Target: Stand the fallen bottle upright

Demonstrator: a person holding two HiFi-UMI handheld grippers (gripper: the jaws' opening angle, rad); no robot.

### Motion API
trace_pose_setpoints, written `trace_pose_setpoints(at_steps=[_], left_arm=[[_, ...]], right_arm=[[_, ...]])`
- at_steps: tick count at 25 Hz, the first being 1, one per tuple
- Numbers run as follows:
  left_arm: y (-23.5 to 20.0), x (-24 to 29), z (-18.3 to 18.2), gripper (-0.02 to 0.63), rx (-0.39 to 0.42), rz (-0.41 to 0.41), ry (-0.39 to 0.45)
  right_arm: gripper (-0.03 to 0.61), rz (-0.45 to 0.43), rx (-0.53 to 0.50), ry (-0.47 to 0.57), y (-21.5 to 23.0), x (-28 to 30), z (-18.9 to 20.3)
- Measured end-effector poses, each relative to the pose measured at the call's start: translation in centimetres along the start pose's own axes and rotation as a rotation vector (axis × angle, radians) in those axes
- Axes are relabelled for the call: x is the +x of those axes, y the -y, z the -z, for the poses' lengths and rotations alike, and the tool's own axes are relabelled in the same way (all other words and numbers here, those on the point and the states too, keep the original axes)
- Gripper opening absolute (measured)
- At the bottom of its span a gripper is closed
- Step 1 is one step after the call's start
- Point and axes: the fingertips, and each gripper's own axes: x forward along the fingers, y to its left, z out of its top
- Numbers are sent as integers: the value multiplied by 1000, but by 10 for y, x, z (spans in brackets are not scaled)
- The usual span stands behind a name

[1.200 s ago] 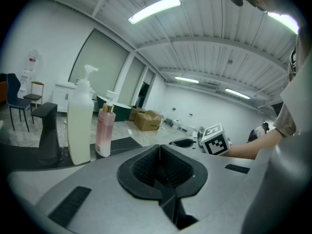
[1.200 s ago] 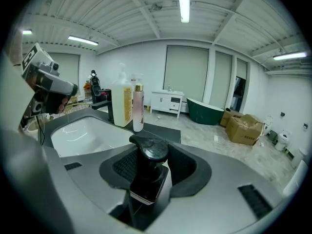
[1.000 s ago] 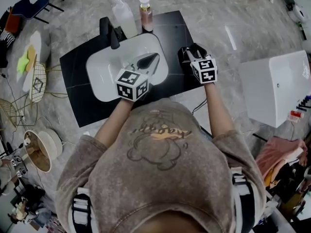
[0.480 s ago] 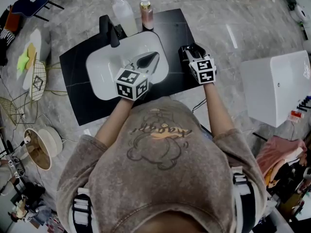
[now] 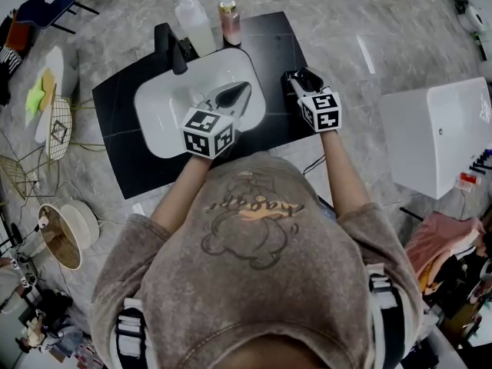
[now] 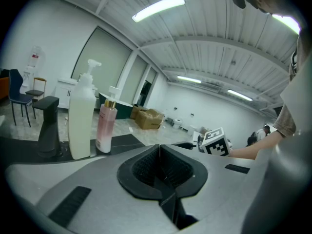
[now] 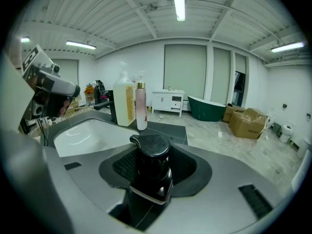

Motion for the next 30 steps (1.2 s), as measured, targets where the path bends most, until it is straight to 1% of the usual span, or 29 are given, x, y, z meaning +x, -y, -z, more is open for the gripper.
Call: trace_pose_setpoints(at_steps=[2,4,6,9,11,15,23,30], left_arm=[[1,0,0,20,-4,1,0],[2,1,0,20,-6,2,0],[2,1,-1,20,-8,6,3],[2,3,-2,20,-11,13,8],[3,4,-2,20,-13,16,8],[7,7,-3,20,-11,29,7],[18,19,-7,20,12,74,6],[37,29,-15,20,35,129,8]], right_arm=[[170,-17,29,3,0,-1,1],[190,-32,43,6,-1,-2,1],[215,-43,45,7,-2,-2,0],[215,-56,40,-2,-3,-3,0],[233,-67,39,-3,-5,-5,0],[241,-76,38,11,-6,-12,-6],[252,-50,93,81,2,-40,-26],[252,-2,144,139,13,-86,-35]])
